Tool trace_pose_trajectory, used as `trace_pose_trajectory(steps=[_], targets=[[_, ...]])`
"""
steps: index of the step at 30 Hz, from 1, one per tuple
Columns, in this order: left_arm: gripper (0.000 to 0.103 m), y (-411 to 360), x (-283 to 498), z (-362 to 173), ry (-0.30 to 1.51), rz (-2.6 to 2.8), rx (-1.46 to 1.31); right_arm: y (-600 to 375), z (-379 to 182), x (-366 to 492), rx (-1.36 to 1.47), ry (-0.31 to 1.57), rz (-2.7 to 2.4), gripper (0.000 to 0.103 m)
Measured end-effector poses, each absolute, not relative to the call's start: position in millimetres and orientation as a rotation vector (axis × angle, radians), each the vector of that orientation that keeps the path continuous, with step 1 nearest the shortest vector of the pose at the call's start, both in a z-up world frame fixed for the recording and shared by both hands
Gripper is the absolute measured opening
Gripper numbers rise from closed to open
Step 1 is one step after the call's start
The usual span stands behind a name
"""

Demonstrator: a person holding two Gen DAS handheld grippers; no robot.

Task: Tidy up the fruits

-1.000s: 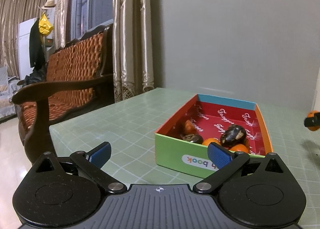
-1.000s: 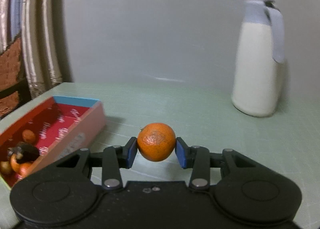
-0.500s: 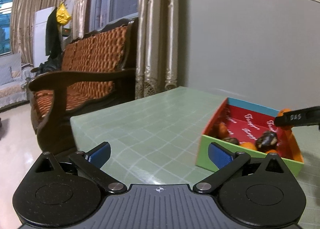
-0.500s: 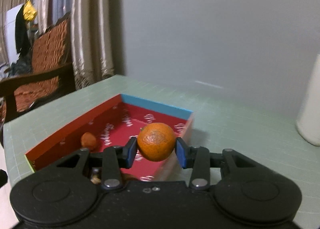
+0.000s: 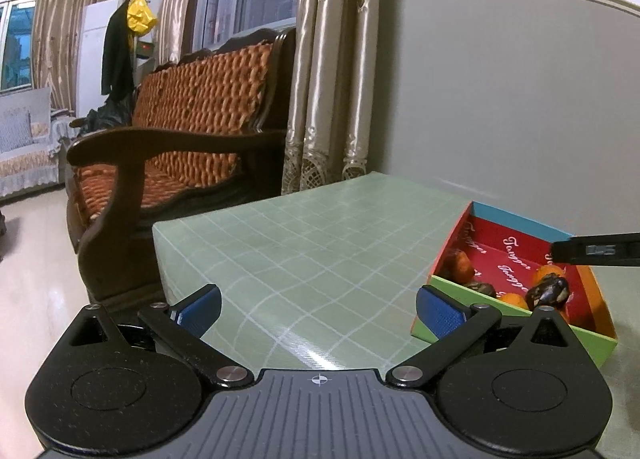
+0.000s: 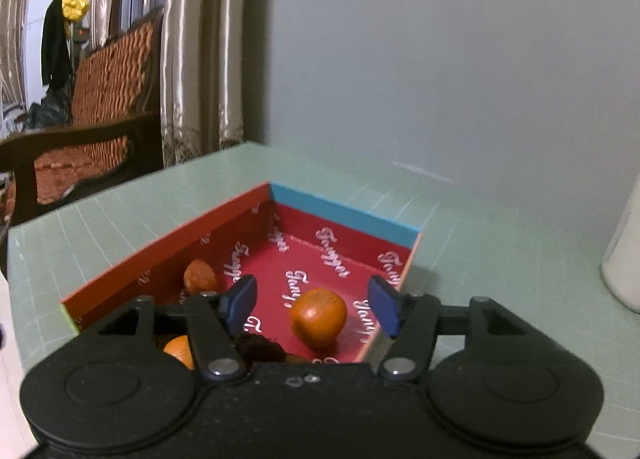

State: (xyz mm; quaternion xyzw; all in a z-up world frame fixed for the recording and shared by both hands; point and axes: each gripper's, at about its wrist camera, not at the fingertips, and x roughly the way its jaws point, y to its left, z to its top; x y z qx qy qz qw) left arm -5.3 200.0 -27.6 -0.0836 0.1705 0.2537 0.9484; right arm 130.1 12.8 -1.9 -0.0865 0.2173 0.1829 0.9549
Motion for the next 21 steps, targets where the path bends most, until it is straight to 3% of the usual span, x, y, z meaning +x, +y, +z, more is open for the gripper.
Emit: trace_pose_trajectory(steps=[2,4,14,16,21], targets=[[0.103,198.0,-2.2,-27.3,0.36,0.512,-0.177,1.6,4.8,113.3,-0.159,0.418,0.368,0.066],[0.103,194.0,1.2,-26.7,0.373,0.497,-0.179,-9.3,8.6,98.7,-0.145,0.397,0.358,0.076],[0.103,142.4,11.6,6.2,0.388,0.374,-0.091,-63.6,8.6,45.8,-0.069,0.396,0.244,0.09],[0.103,130.7,8.8,16.2,0.373,0.347,-0.088,-71.3,11.4,36.8,-0.055,0.393,0.216,0.098],[0.103,99.8,1.1,35.6,0.358,0.273,-0.041,-88.5,22.4,14.9,-0.033,0.363,0.139,0.102]])
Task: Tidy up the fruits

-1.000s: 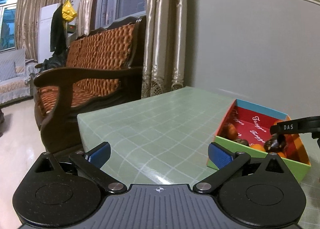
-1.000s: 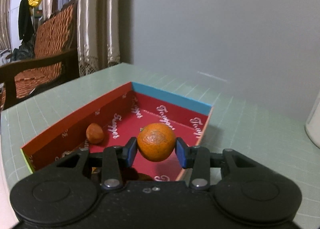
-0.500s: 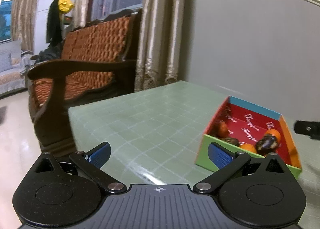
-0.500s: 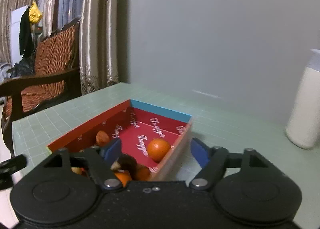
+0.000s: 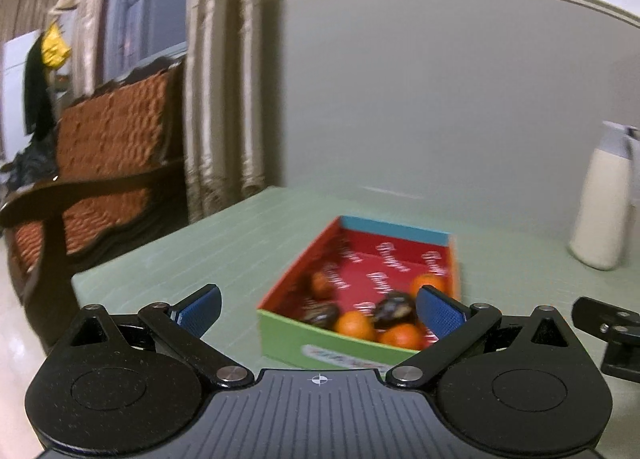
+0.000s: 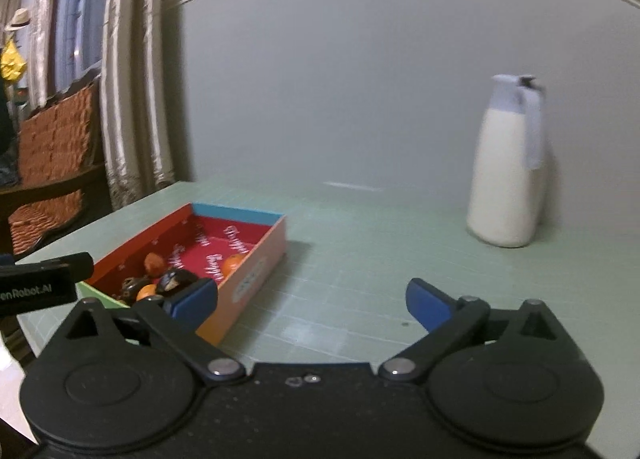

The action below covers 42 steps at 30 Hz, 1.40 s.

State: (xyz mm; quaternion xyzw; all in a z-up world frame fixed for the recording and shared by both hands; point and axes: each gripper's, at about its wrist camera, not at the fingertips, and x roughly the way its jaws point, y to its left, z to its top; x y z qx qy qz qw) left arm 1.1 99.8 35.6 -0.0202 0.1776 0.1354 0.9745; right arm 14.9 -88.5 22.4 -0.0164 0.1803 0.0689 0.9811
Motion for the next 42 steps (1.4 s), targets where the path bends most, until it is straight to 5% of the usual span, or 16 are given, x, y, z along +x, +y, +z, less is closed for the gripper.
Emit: trace_pose_trajectory(steps=[42], targets=[[0.103,81.6,-11.3,53.3,0.414,0.18,-0.022,-90.6,34.0,-18.0,-0.015,0.349,0.071,0.103]])
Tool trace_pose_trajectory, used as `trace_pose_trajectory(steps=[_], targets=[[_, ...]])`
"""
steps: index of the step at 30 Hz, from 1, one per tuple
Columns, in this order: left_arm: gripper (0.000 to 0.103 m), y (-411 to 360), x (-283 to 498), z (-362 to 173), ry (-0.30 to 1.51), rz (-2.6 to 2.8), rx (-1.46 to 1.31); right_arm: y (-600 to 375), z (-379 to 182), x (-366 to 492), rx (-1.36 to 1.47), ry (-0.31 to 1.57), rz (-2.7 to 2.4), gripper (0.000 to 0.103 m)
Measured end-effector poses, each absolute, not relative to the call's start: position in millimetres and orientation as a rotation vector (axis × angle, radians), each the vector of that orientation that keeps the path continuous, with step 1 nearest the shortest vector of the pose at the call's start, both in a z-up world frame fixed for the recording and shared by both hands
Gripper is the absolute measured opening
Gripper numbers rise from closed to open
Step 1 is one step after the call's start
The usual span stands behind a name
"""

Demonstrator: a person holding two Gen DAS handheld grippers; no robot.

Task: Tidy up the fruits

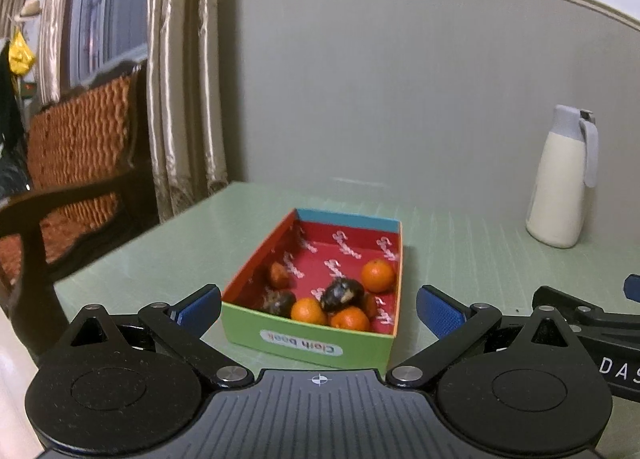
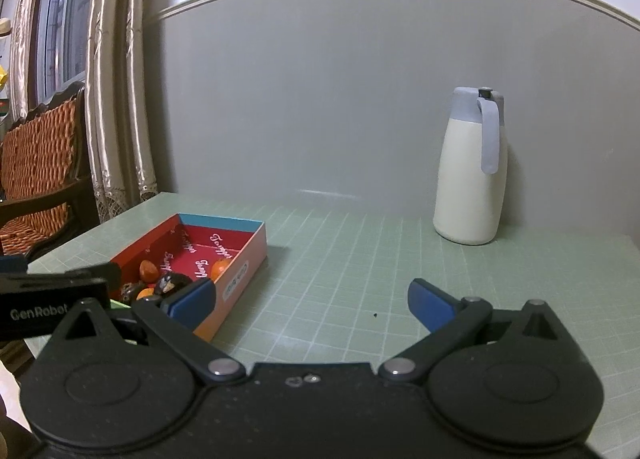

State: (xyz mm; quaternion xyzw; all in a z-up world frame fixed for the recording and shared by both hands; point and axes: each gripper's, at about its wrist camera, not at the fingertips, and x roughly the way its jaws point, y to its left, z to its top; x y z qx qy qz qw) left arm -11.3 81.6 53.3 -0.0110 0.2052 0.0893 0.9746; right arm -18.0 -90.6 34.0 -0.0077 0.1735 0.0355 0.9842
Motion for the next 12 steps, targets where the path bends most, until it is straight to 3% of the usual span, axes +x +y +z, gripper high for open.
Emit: trace_pose_trajectory(steps=[12], targets=[[0.103,81.1,-13.4,53.1,0.379,0.196,0.013,-87.6,34.2,-16.1,-0.012,0.344,0.082,0.103]])
